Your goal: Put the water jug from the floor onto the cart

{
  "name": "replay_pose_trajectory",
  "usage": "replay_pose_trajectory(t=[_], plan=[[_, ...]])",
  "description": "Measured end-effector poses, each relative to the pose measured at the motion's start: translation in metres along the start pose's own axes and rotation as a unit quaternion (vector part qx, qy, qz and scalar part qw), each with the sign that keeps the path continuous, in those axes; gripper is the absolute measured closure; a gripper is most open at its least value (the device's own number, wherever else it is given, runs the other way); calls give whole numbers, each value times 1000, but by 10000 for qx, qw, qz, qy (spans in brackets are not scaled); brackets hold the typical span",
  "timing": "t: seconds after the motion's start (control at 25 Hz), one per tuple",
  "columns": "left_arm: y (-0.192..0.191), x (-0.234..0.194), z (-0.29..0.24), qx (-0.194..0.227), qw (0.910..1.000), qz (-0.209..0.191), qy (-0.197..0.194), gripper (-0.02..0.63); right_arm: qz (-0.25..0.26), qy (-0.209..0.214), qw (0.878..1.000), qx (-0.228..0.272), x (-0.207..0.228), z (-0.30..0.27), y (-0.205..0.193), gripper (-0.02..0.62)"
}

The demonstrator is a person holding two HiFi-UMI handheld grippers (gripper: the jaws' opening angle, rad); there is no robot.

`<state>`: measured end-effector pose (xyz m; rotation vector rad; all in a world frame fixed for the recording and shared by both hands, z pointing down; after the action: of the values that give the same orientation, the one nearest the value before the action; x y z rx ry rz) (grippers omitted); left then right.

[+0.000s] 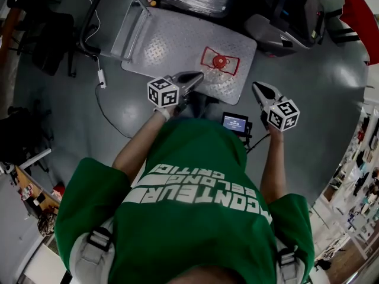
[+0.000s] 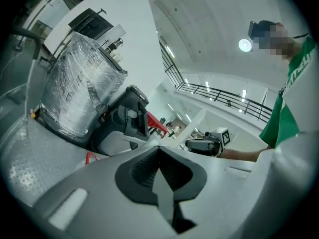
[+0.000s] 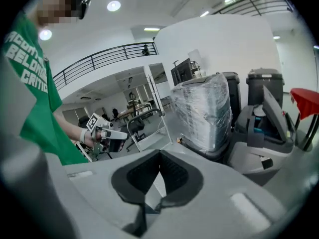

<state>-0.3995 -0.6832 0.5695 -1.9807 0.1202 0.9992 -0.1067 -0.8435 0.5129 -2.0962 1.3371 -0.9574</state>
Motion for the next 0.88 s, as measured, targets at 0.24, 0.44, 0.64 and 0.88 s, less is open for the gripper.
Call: replay_pose_trajectory(t=[0.24,0.44,0.64,0.88], plan=[[17,30,-9,44,9990,-435,-45,597,583,-284,9979,74,1,32,15,603],[34,50,-26,-33,9955,-936,155,596,997,-300,9945,-134,11,54,14,603],[48,79,-54,102,9930,-1148,273,597,1191,-231,9924,-213,30,81,2,603],[44,117,-98,45,9902,-1364,304,597,1237,-237,9919,-172,50,107,-18,603]])
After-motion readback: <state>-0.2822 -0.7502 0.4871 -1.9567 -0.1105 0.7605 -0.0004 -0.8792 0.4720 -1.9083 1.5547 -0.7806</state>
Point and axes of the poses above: the fingertips, and each gripper's own axes: z backward along the fingers, x to its right, y out of its top, the point moved 10 cm from there along z, backward along the fingers, and after that the axes turned 9 degrees about -x, right-handed, at the moved point
